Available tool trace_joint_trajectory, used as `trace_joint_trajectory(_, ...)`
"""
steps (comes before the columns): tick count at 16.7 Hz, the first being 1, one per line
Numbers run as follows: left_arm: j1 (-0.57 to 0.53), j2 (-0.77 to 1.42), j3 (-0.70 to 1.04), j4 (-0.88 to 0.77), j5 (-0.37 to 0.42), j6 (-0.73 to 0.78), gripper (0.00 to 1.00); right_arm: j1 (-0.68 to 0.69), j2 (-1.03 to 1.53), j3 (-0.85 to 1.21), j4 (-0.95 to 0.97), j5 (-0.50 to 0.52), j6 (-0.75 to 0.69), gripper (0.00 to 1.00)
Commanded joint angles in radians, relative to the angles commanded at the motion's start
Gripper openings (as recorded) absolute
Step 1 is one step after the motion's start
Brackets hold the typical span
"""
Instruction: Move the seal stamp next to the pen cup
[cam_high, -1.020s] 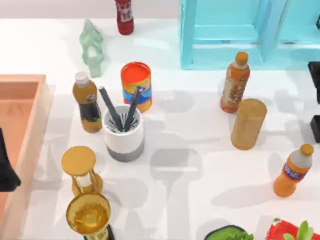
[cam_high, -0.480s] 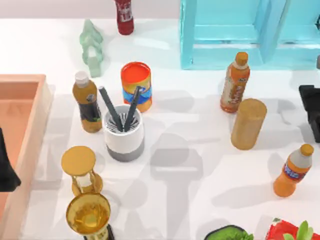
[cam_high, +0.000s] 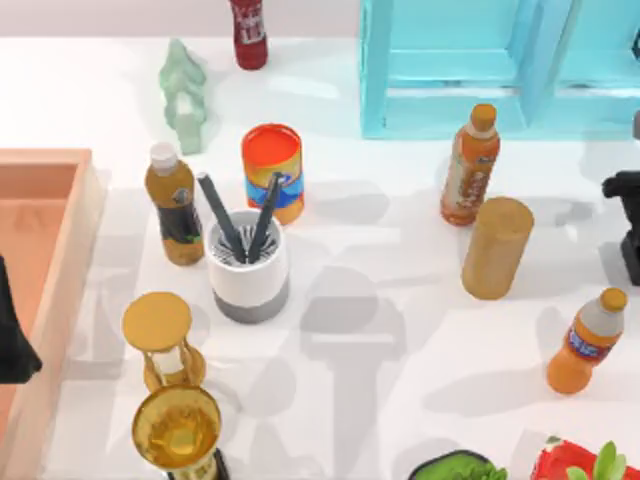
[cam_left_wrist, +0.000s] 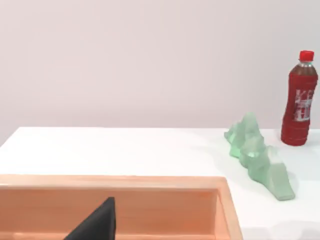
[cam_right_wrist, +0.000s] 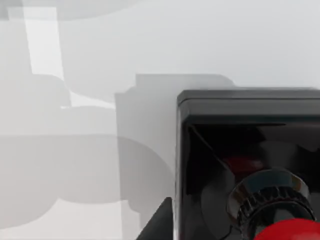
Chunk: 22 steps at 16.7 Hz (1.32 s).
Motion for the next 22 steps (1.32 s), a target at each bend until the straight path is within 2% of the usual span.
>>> trace_joint_trajectory(6,0.0,0.0,0.0,0.0,0.0,0.0,1.0,0.0,0.0,0.0,0.0,0.0,0.0,0.02)
trace_joint_trajectory(17,0.0,0.0,0.0,0.0,0.0,0.0,1.0,0.008,0.002,0.015,-0.015,0.001,0.01,0.0)
trace_joint_trajectory(22,0.0,0.0,0.0,0.0,0.0,0.0,1.0,0.114,0.037,0.237,-0.213,0.002,0.118,0.0)
